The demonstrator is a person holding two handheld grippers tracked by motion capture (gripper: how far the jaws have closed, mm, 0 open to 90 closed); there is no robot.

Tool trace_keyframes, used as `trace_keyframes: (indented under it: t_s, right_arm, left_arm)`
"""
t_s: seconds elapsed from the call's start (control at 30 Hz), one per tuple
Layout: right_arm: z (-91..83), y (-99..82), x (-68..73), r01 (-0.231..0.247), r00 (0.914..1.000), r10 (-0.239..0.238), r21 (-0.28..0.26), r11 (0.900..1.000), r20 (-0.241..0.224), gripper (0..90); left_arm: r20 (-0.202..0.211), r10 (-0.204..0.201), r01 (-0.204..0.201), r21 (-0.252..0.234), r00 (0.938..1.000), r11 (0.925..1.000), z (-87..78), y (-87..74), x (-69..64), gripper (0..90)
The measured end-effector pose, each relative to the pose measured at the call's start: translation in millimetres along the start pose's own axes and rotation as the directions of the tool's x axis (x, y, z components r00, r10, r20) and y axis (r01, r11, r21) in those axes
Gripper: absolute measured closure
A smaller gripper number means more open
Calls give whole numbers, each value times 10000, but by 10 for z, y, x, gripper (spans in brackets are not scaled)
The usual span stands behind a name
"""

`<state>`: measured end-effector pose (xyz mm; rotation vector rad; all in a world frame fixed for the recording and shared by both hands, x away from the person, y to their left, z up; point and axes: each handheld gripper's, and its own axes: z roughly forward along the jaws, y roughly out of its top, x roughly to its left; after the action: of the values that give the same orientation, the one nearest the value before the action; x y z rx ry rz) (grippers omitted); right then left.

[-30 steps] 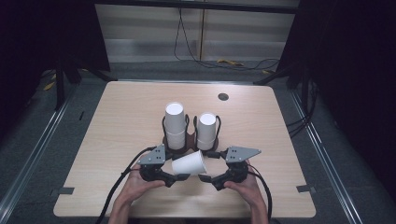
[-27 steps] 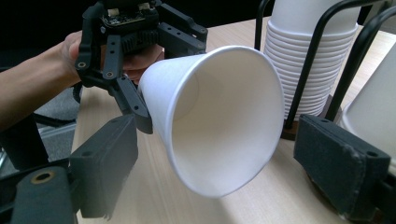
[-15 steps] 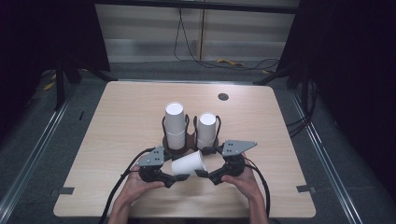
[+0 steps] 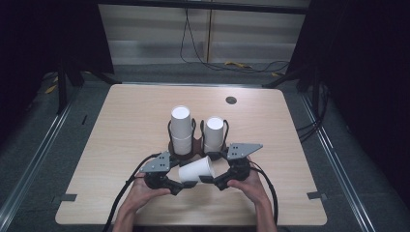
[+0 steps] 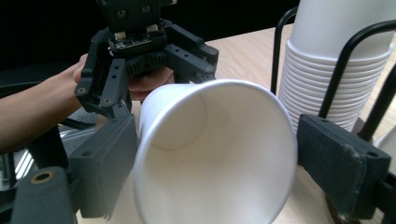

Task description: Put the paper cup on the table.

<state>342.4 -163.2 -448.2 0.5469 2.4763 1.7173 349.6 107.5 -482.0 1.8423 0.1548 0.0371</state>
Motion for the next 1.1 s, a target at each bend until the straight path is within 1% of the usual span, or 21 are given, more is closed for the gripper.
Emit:
trace_keyframes:
  t_s: [0.03,0.07,0.13,0.27,0.33,0.43,0.47,0.6,0.63,0.67,0.77,0.9,0.93,0.97,1.0,1.03,1.07,1.1]
  right_arm:
    - [4,0,1,-38,9999,38,-13,10000,-118,133]
    - [7,4,5,-36,9998,35,-57,10000,-175,128]
    - [8,9,11,3,9999,-3,-2,10000,-153,130]
    - [7,0,-13,-101,9996,103,66,9999,-250,137]
    - [14,-5,-20,-124,9993,128,123,9998,-343,137]
    - [23,-2,-13,-176,9989,184,180,9997,-431,138]
    - [21,4,-8,-160,9990,169,207,9997,-426,138]
    - [-5,5,-22,-226,9980,235,151,9996,-592,183]
    - [-7,5,-26,-223,9979,232,148,9996,-607,189]
    - [-11,8,-26,-214,9977,226,189,9996,-633,193]
    - [-26,8,-39,-296,9969,308,165,9994,-725,210]
    - [-30,3,-47,-348,9963,359,152,9993,-778,223]
    - [-31,3,-45,-330,9965,340,136,9994,-769,226]
    - [-36,10,-37,-296,9968,304,110,9995,-737,235]
    - [-36,10,-37,-296,9968,304,110,9995,-737,235]
    - [-44,17,-27,-145,9985,152,139,9998,-519,236]
    - [-44,17,-27,-145,9985,152,139,9998,-519,236]
    - [-51,15,-28,-150,9987,156,126,9998,-493,237]
  left_arm:
    - [46,22,-22,6,10000,10000,-2,-2,5,328]
    - [104,-59,59,-30,9999,10000,-6,-2,7,327]
    - [116,-23,24,-36,9999,10000,-10,1,7,327]
    - [53,27,-27,-21,10000,10000,-19,7,9,327]
    - [128,46,-45,-66,9999,10000,-17,8,8,327]
    - [133,-22,24,-97,9999,9999,-22,8,7,327]
    - [191,-75,78,-158,9998,9998,-25,9,6,326]
    - [287,-90,93,-131,9995,9999,-36,14,-1,326]
    - [305,-94,100,-191,9995,9998,-33,11,3,326]
    - [302,-43,47,-133,9995,9999,-39,12,10,326]
    - [362,-77,83,-142,9993,9999,-39,12,11,326]
    - [292,-59,62,-75,9996,10000,-30,7,8,320]
    - [232,-42,42,-2,9997,10000,-31,7,11,314]
    - [194,-88,87,25,9998,10000,-28,8,10,286]
    - [86,-109,108,57,9999,9999,-26,6,16,286]
    - [-4,-123,123,75,9999,9999,-20,0,23,250]
    - [-80,-241,242,123,9997,9996,-18,-2,29,250]
    - [-37,-361,361,38,9993,9993,-18,-4,31,235]
